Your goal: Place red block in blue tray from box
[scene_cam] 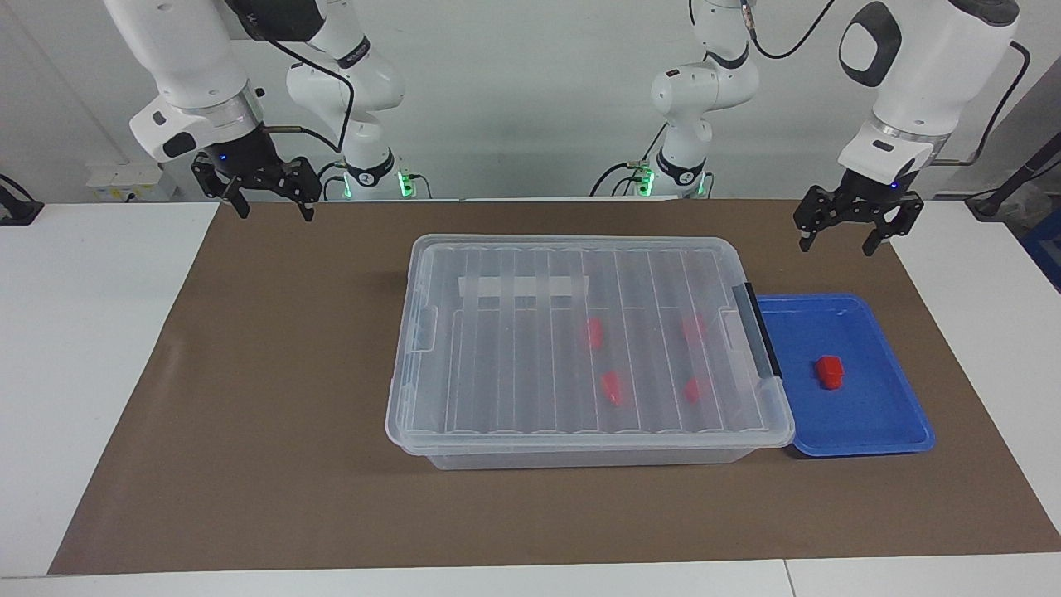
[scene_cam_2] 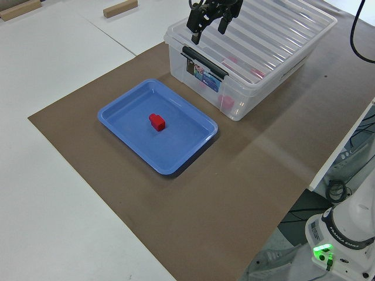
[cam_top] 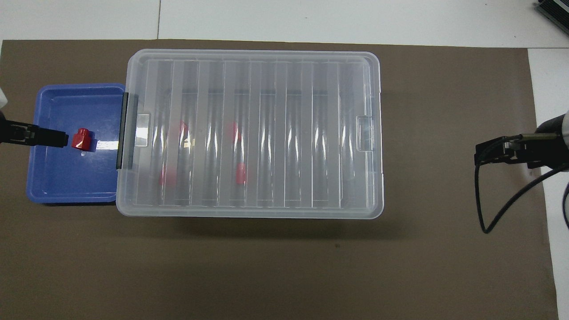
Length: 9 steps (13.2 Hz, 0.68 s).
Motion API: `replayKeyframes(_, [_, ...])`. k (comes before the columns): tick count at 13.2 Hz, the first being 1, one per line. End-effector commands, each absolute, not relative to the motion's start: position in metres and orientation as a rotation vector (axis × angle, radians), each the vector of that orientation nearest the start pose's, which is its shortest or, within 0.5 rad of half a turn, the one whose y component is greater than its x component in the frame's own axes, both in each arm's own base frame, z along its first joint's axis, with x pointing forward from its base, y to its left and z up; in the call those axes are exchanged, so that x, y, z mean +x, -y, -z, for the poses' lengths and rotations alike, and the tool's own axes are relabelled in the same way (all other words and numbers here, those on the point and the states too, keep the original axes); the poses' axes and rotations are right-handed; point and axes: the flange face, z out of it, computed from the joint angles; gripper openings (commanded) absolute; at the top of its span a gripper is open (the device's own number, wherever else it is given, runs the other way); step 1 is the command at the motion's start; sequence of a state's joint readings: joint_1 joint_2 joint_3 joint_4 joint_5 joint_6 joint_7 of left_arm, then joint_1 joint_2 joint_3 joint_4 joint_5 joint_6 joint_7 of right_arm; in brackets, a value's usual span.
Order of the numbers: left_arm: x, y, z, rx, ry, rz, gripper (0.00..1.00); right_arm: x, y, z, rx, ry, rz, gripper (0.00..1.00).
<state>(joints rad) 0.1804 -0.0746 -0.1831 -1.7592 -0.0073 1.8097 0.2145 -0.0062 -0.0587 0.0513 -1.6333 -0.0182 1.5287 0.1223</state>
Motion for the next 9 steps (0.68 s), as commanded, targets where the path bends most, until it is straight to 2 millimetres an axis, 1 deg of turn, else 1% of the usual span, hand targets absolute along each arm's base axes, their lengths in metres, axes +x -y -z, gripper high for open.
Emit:
replayKeyframes(1, [0.541,0.021,-0.602,-3.105,-0.382,0.184,1.0,0.526,-0.022,-0.623,-3.146,-0.14,-0.079,1.0])
replayKeyframes(2, [0.54,0.044,-0.603,-3.106,-0.392,0.196,1.0,0.526,-0.024,-0.623,-3.146,-0.124,-0.079,1.0])
replayKeyframes(4, [0.535,0.097,-0.604,-3.128,-0.332,0.221,1.0,0.526,-0.02,-0.626,-3.145,-0.135,-0.07,1.0])
replayKeyframes(5, [0.532,0.116,-0.605,-3.124,-0.366,0.235,1.0,0.526,-0.016,-0.626,-3.144,-0.147,-0.07,1.0])
replayKeyframes(6, [0.53,0.122,-0.608,-3.119,-0.384,0.229,1.0,0.526,-0.015,-0.626,-3.144,-0.15,-0.07,1.0])
replayKeyframes(9, [0.531,0.117,-0.609,-3.121,-0.36,0.231,1.0,0.526,-0.015,-0.626,-3.144,-0.15,-0.07,1.0])
